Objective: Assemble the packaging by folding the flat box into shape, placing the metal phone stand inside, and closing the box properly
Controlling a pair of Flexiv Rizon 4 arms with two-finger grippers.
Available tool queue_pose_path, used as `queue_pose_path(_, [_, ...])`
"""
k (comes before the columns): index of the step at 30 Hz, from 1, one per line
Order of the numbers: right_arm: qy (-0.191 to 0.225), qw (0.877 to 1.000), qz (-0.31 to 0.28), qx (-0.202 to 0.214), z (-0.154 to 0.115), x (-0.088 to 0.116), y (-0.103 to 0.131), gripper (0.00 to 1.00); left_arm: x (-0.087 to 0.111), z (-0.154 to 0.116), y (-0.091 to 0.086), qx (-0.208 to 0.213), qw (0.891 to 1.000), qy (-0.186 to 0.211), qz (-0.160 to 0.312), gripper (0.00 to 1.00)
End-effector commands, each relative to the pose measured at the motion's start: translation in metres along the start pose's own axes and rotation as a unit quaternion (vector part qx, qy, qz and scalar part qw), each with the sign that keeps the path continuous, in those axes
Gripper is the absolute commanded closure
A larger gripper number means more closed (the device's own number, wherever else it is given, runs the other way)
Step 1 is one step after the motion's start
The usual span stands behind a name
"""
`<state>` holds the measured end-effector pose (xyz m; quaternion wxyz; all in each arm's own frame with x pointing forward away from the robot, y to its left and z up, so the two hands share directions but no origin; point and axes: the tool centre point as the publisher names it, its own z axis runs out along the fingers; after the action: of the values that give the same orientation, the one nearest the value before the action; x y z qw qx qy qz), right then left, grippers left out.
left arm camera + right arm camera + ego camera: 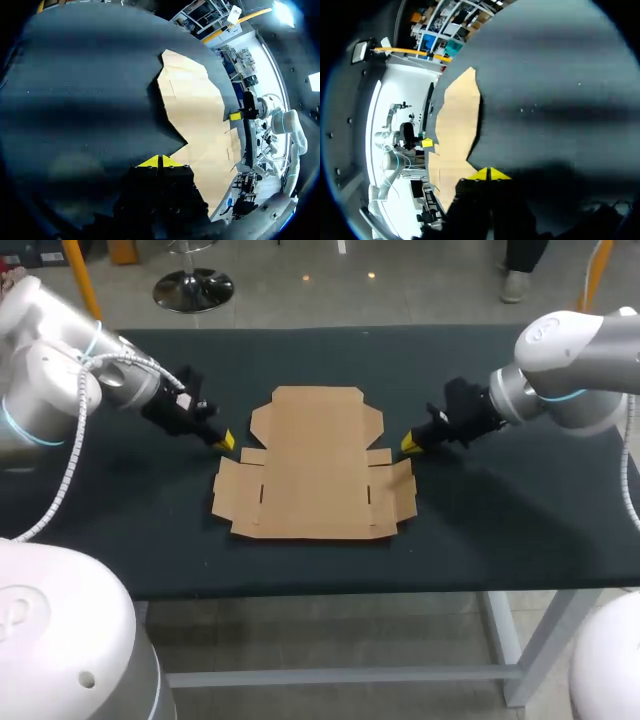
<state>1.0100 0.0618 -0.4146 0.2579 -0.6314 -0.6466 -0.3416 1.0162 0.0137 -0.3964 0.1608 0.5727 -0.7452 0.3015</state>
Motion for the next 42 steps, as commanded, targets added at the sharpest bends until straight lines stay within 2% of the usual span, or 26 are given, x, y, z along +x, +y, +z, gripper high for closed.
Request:
queue_pose_path(1, [0.003, 1.000, -0.001, 0.005, 0.004, -0.001, 0.002, 1.00, 0.000, 0.003, 0.006, 0.004, 1.000, 0.005, 0.000, 1.00])
queue_pose_path(13, [0.005, 1.000, -0.011, 0.008, 0.013, -0.001, 0.001, 1.00, 0.001, 0.008, 0.010, -0.016, 1.000, 0.025, -0.012, 1.00])
queue_pose_path(29, [0.013, 0.999, -0.032, 0.023, 0.028, -0.002, -0.007, 1.00, 0.002, 0.014, 0.014, -0.047, 0.998, 0.032, -0.021, 1.00])
queue_pose_path(42, [0.021, 0.999, -0.037, 0.022, 0.030, 0.000, -0.007, 1.00, 0.001, 0.015, 0.017, -0.049, 0.998, 0.037, -0.023, 1.00])
